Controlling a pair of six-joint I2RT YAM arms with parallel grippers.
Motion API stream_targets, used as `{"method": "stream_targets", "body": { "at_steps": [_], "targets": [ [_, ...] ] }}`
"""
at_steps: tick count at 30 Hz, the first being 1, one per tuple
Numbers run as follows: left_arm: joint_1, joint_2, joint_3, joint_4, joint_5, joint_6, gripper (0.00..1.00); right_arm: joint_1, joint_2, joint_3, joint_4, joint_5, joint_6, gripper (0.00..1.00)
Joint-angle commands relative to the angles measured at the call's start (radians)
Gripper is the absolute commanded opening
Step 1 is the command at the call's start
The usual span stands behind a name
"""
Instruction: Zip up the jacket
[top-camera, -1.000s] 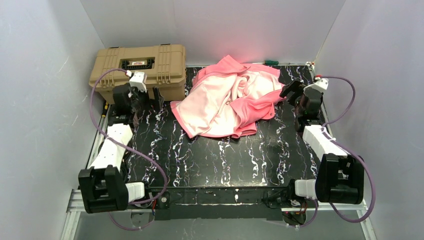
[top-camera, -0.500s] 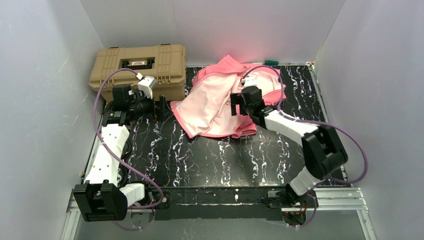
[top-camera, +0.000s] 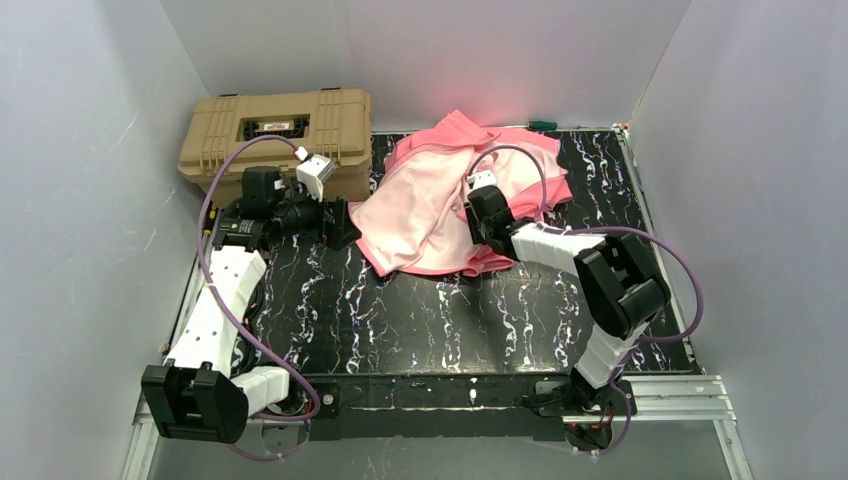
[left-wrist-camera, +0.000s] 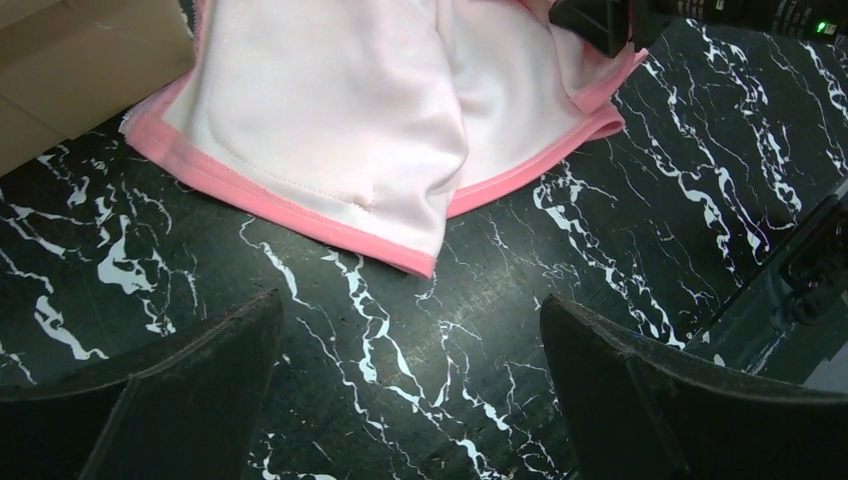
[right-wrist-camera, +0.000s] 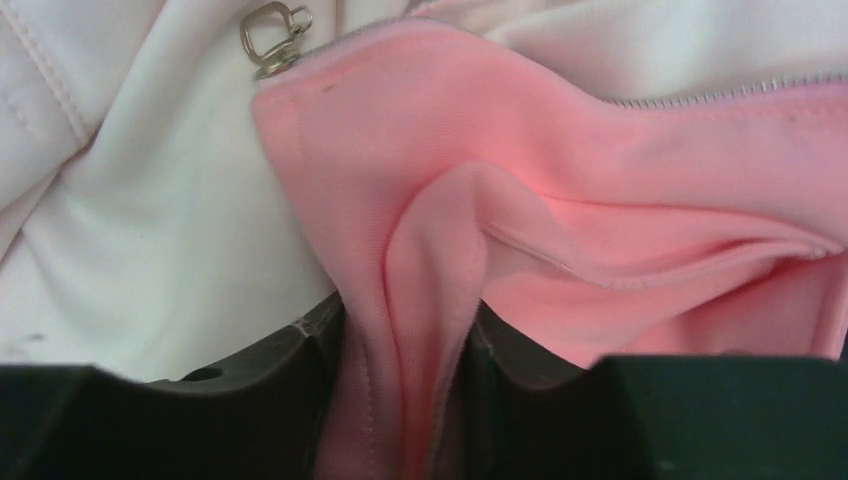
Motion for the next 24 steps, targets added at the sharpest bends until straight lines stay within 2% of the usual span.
{"method": "stream_targets", "body": {
  "at_steps": [1,5,10,15,19,24],
  "targets": [
    [-0.064,-0.036,0.030,-0.025,-0.012,0.010,0.99,0.034,-0.122,-0.111,0.143,0.037,-0.030,0.39],
    [-0.169,-0.030,0.045,-0.024,-0.053,-0.018,0.99,0.068,-0.264,-0.249,0.249,0.070,-0.066,0.12],
    [-0.268,0.026,0.091,-0.024,-0.058,-0.170,0.99,0.111,-0.454,-0.438,0.383,0.067,-0.116,0.01],
    [-0.374,0.056,0.124,-0.024,-0.009,-0.163,0.99,0.144,-0.628,-0.556,0.438,0.079,-0.160,0.01],
    [-0.413,0.166,0.181,-0.010,0.033,-0.249,0.99,0.159,-0.721,-0.608,0.456,0.093,-0.151,0.01],
    [-0.477,0.274,0.180,0.119,0.053,-0.406,0.99,0.177,-0.805,-0.625,0.448,0.083,-0.116,0.01]
  ]
}}
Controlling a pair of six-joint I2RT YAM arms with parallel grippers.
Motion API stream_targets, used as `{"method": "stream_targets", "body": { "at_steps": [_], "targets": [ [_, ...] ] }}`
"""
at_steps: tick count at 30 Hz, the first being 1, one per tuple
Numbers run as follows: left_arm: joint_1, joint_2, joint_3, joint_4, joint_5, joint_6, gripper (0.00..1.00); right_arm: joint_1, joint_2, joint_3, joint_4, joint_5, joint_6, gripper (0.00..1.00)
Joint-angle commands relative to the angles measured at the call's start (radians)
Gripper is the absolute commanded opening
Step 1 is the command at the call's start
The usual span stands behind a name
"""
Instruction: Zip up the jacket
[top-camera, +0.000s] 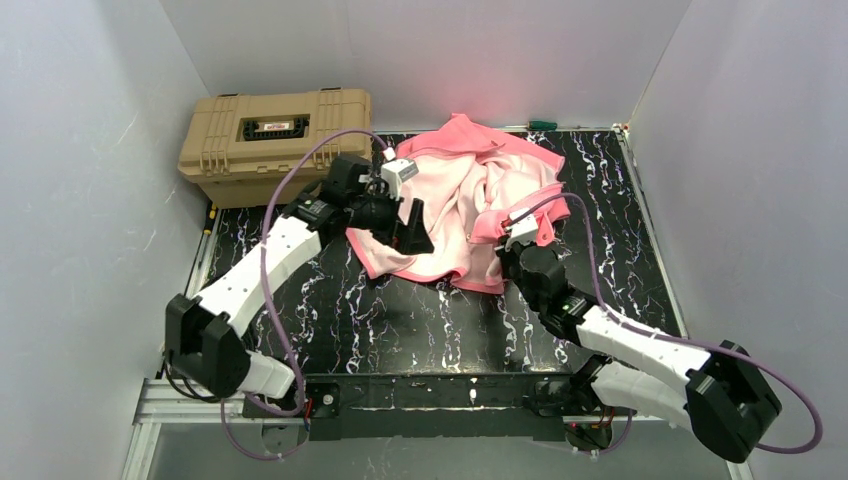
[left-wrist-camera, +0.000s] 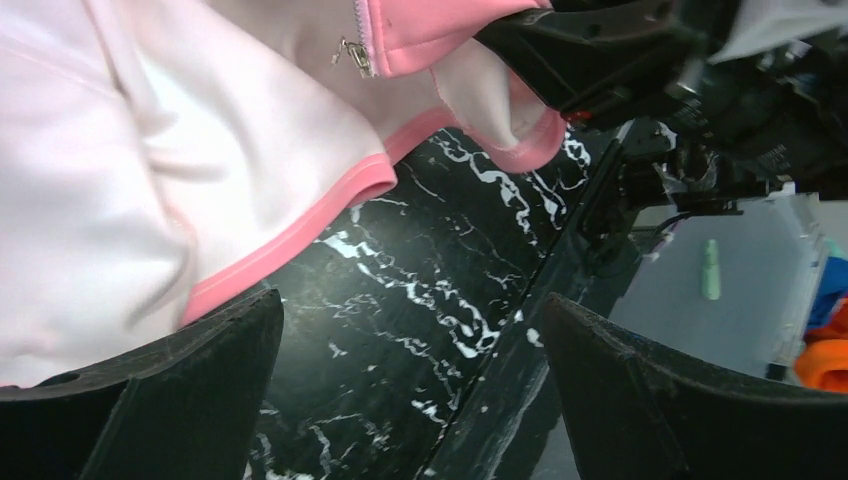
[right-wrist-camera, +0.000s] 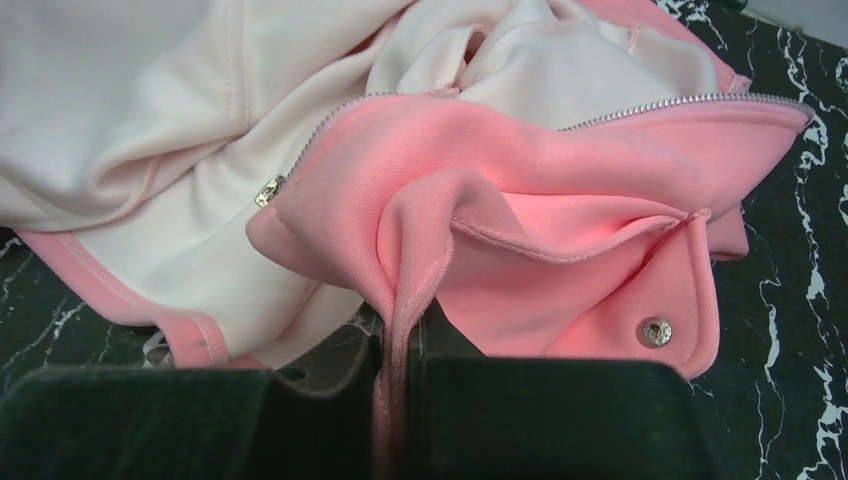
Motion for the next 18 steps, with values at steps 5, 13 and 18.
{"method": "stream_targets", "body": {
  "at_steps": [5,13,18],
  "targets": [
    [-0.056,0.150,0.013,0.259,0.062,-0.344,0.99,0.028,-0.115,-0.021,0.086,-0.009,0.065,0.01],
    [-0.078,0.323,0.118,0.321,0.112,-0.469,0.99,0.033,-0.150,-0.050,0.094,-0.021,0.107,0.01],
    [-0.082,0.417,0.143,0.364,0.130,-0.504,0.99,0.034,-0.154,-0.051,0.091,-0.035,0.120,0.01]
  ]
}}
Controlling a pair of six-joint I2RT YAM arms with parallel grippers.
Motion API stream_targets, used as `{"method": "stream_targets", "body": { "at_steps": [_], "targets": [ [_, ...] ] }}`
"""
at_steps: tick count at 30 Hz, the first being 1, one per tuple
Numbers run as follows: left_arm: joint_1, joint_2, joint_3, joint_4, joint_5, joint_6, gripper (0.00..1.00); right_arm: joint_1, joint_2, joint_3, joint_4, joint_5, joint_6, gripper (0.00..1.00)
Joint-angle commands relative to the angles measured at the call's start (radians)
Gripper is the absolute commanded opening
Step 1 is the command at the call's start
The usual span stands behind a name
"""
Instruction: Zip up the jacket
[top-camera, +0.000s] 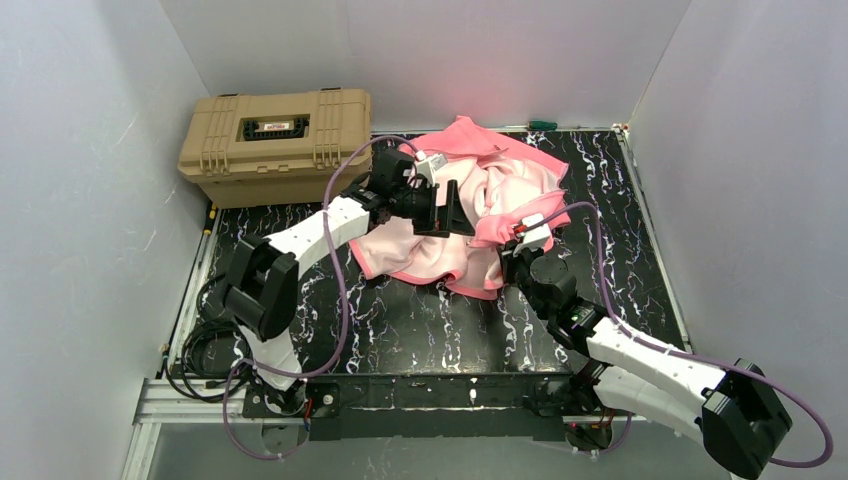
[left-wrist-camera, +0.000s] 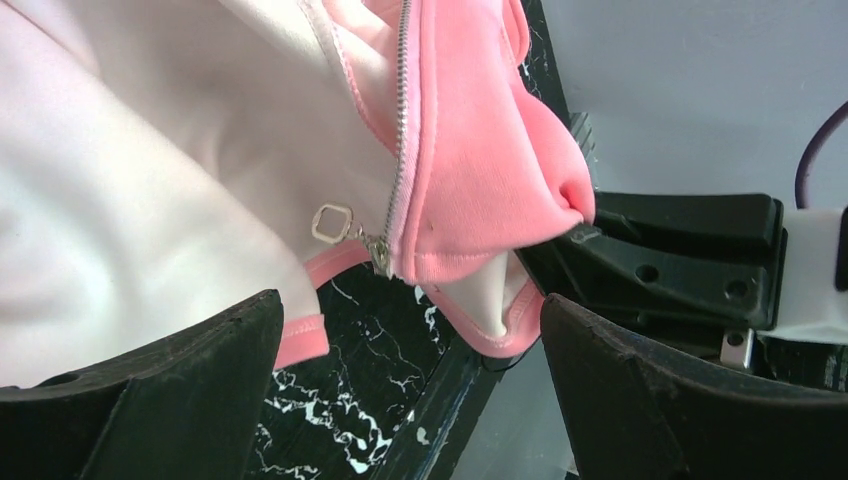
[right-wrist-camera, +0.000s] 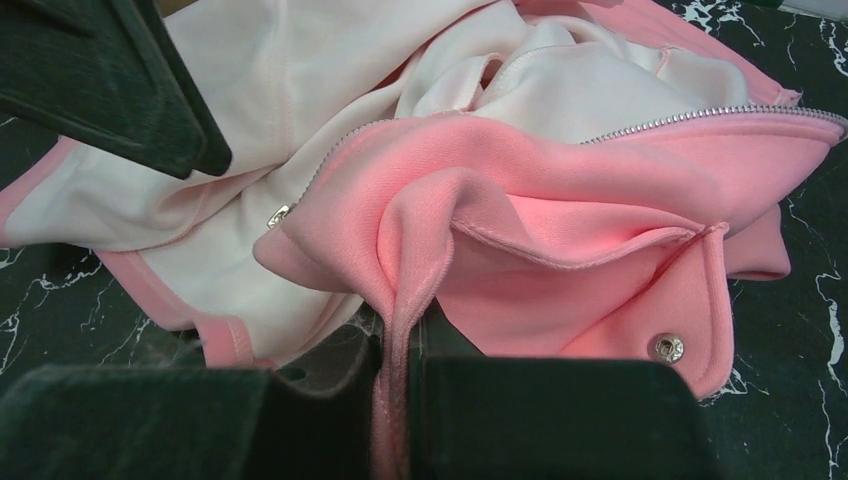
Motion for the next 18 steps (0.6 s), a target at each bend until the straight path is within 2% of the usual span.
{"method": "stream_targets", "body": {
  "at_steps": [1,10,18],
  "targets": [
    [-0.009,0.057,0.047,0.050,0.059,-0.062,0.99,0.009,-0.023,0.005,0.070,-0.018,0.029,0.01],
    [-0.009,0.202,0.119,0.207,0.207,-0.218,0.99,0.009,-0.016,0.018,0.077,-0.025,0.057,0.01],
    [-0.009,0.171,0.077,0.416,0.327,-0.372,0.99,0.009,0.008,0.024,0.115,-0.040,0.085,0.01]
  ]
}}
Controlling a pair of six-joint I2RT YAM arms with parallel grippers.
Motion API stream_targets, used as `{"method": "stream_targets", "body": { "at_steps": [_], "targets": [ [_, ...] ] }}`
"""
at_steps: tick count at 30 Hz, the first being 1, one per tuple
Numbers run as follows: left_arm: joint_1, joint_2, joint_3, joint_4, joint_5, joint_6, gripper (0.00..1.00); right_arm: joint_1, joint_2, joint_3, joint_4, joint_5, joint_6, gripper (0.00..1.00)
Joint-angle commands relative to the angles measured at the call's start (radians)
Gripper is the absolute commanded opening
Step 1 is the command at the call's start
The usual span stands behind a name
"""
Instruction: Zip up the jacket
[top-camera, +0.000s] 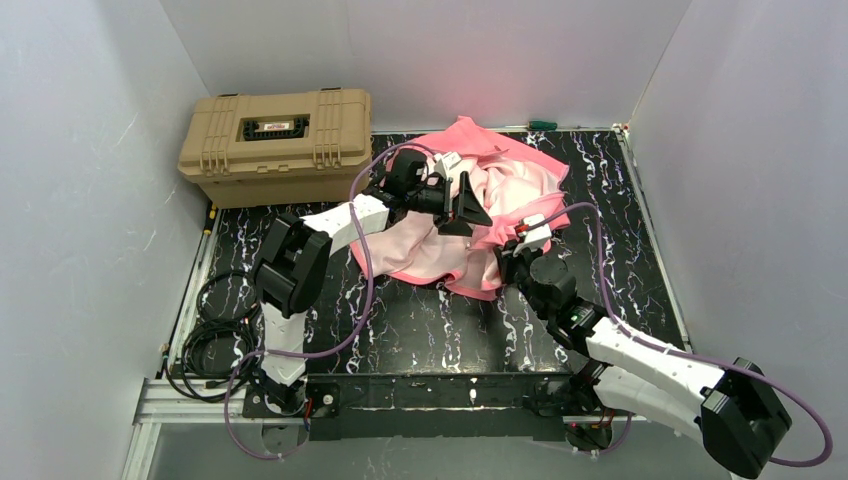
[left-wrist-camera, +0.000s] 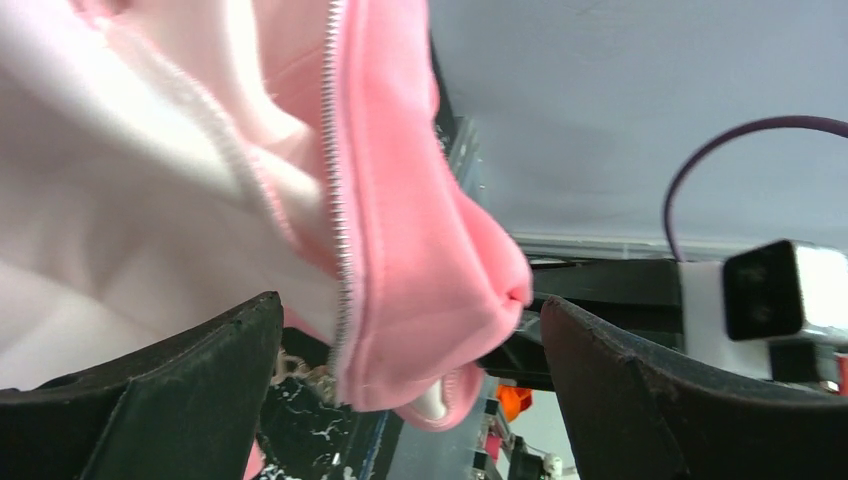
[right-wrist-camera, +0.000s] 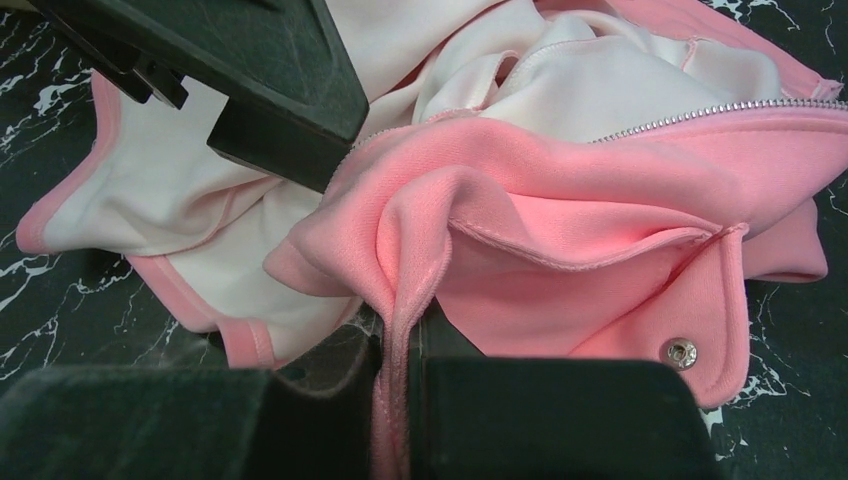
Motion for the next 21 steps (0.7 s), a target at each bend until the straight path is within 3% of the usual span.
{"method": "stream_targets", "body": {
  "at_steps": [1,8,21],
  "targets": [
    [-0.004,-0.070,-0.011,0.140,0.123,-0.128,0.99,0.008,0.011,0.026,0.120,-0.018,0.038,0.01],
    [0.003,-0.141,-0.087,0.179,0.163,-0.141,0.84,0.008,0.032,0.019,0.140,-0.004,0.041,0.01],
    [0.028,-0.173,-0.101,0.167,0.129,-0.103,0.70,0.008,0.016,0.019,0.098,-0.032,0.004,0.01]
  ]
}}
